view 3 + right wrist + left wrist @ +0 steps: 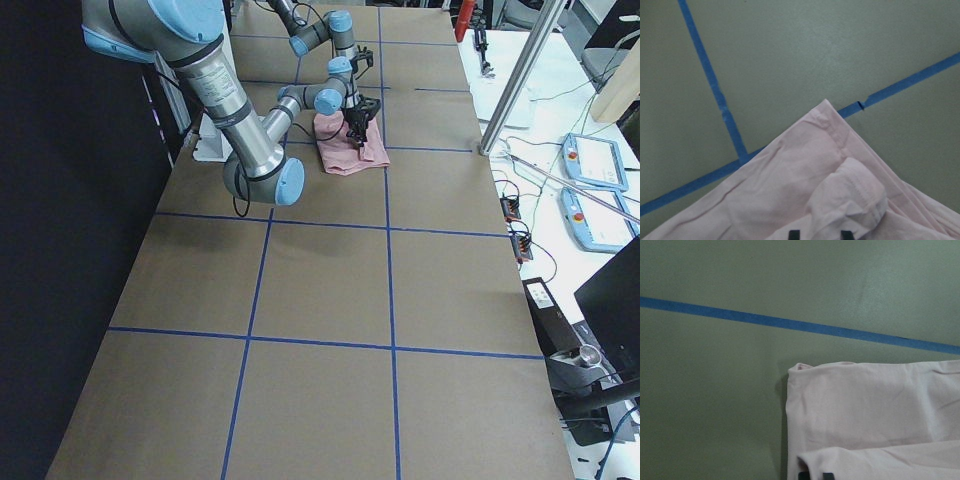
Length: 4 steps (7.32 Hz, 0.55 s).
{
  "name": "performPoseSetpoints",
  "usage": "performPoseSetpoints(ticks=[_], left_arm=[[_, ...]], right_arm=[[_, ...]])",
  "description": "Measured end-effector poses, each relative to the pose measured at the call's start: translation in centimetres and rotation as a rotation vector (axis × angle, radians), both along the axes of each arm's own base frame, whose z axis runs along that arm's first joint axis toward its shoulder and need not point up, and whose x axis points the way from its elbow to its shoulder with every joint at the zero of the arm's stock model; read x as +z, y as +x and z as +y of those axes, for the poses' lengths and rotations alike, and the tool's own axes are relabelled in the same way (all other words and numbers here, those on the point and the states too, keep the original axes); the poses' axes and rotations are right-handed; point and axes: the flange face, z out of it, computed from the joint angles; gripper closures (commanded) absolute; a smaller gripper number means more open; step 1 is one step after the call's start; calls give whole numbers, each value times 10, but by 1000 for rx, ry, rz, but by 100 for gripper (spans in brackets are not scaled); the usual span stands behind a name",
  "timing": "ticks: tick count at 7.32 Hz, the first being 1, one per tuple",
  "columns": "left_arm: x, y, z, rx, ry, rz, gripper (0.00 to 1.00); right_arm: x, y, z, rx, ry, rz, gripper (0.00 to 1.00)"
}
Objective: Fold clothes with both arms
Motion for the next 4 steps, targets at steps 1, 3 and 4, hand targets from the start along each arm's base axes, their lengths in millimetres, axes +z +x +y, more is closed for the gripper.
performPoseSetpoints(ticks=[1, 3, 4], left_arm=[[-5, -21, -11, 35, 42, 5, 0], [-2, -51, -27, 81, 74, 9, 0], [-1, -55, -30, 83, 75, 10, 0]], right_arm=[[-12, 0, 0, -42, 38, 5, 0], [-20, -6, 10, -176, 149, 52, 0], [-16, -15, 21, -269, 215, 93, 0]])
